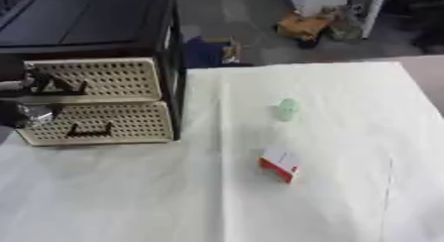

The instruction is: Pick up objects from table and place into drawer.

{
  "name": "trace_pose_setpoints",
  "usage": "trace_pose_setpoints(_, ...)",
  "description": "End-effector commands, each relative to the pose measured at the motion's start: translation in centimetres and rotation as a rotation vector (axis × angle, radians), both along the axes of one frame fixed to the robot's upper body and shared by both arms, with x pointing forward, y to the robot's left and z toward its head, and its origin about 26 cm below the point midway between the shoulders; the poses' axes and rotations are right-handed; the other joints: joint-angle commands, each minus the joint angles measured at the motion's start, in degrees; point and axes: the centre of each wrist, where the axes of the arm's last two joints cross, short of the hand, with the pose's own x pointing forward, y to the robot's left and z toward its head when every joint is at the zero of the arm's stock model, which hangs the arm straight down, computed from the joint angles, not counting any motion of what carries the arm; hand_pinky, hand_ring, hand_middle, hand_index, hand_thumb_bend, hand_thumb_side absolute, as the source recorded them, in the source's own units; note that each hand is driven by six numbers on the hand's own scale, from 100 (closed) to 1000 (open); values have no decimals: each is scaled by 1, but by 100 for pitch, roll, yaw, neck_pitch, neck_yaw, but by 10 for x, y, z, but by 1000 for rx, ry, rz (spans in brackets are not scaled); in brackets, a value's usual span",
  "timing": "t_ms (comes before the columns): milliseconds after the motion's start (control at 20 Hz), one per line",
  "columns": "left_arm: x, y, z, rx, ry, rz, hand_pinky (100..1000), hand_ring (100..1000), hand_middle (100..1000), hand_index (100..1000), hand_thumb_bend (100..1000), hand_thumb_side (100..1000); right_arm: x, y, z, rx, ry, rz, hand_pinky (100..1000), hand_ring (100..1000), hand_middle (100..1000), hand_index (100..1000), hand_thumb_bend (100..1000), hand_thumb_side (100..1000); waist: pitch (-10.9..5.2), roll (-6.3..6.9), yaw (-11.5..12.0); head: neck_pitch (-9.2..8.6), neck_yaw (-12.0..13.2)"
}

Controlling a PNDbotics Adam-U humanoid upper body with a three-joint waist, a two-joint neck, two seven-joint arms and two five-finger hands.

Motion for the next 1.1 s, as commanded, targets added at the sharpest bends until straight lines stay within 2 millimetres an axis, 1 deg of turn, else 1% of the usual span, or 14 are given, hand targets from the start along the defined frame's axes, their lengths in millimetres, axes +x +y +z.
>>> trace_pose_setpoints(50,-4,6,14,24,-50,24,100,100,100,899,139,1000,-2,-3,8,-8,-23,-6,629,556,544,874,140,1000,-114,-15,21,-56,10)
trace_pose_setpoints(250,-3,3,12,58,-48,12,100,100,100,852,155,1000,-3,-3,7,-5,-22,-6,629,556,544,874,138,1000,-122,-21,30,-50,16)
trace_pose_setpoints(500,0,3,5,73,-17,6,100,100,100,832,132,1000,-3,-3,7,1,-24,-12,629,557,543,875,136,1000,-123,-26,18,-50,27)
trace_pose_setpoints(600,1,2,2,67,0,5,100,100,100,808,106,1000,-3,-3,7,2,-24,-12,628,556,543,875,136,1000,-126,-29,24,-51,28)
trace_pose_setpoints(700,2,3,1,59,12,9,100,100,100,790,100,1000,-3,-3,7,4,-24,-13,628,557,542,875,133,1000,-131,-32,26,-53,28)
trace_pose_setpoints(1100,2,5,-5,68,18,24,100,100,100,762,100,1000,-4,-3,7,15,-27,-20,628,558,542,876,130,1000,-149,-46,37,-37,25)
